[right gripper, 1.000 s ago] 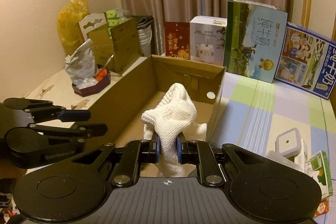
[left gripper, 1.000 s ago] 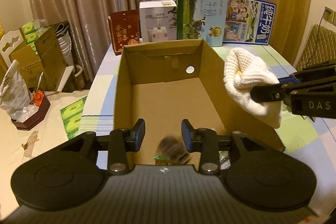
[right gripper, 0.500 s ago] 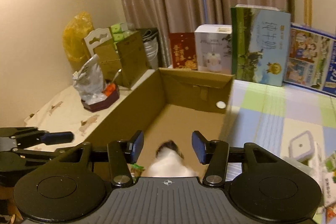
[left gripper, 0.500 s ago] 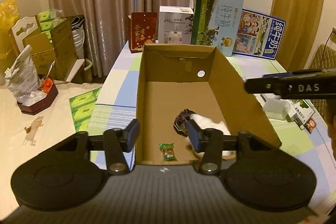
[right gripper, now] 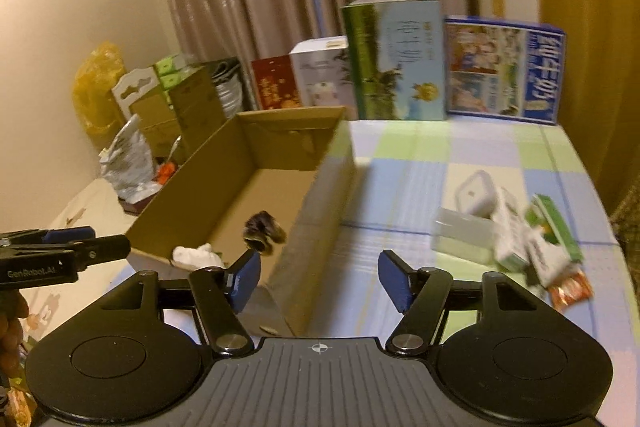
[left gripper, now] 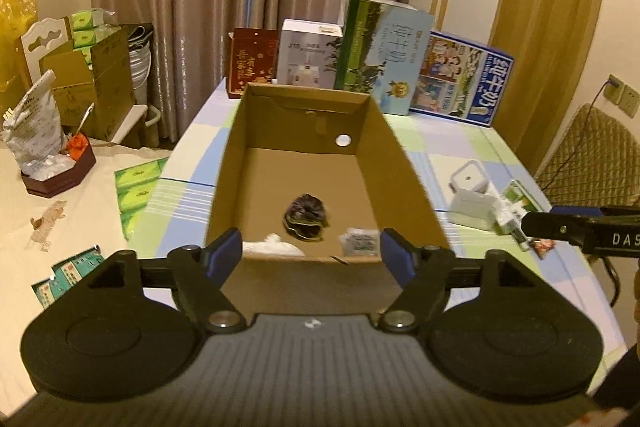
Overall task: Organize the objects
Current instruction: 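Withdraw both tools from the box toward the red candy packet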
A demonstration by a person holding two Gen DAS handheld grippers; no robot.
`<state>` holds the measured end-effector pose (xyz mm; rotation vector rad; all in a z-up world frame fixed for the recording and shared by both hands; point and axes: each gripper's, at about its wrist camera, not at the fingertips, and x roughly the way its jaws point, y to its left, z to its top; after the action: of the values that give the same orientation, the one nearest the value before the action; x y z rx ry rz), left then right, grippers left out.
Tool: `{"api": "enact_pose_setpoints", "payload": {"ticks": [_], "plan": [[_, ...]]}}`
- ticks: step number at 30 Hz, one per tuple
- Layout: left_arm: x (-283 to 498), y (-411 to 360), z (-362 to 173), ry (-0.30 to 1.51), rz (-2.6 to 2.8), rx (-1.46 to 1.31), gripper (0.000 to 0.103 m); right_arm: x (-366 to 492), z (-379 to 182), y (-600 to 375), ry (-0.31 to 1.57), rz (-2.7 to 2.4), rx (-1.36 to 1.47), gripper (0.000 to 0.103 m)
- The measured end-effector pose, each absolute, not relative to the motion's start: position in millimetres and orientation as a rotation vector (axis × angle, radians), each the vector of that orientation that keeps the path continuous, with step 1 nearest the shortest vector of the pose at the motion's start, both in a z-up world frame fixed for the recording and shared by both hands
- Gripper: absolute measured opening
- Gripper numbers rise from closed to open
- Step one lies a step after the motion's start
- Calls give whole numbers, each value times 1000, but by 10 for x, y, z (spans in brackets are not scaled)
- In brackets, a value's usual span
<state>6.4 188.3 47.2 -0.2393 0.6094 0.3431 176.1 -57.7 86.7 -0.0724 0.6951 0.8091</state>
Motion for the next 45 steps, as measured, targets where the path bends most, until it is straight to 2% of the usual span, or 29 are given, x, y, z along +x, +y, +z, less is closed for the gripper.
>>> {"api": "enact_pose_setpoints", "payload": {"ticks": [11,16,22,45], "plan": [[-36,1391,586,595,301,-252,93,1608,988,-1234,681,700,-27,90],[62,1142,603,593,253,-240,101,1619,1006,-1547,679,637,-5,97],[185,857,596,602,194,-218,102,1650,1020,-1880,675,572,24,101],[594,373,520,646,104,-201,102,1844,965,-2463,687,444,105,101]]}}
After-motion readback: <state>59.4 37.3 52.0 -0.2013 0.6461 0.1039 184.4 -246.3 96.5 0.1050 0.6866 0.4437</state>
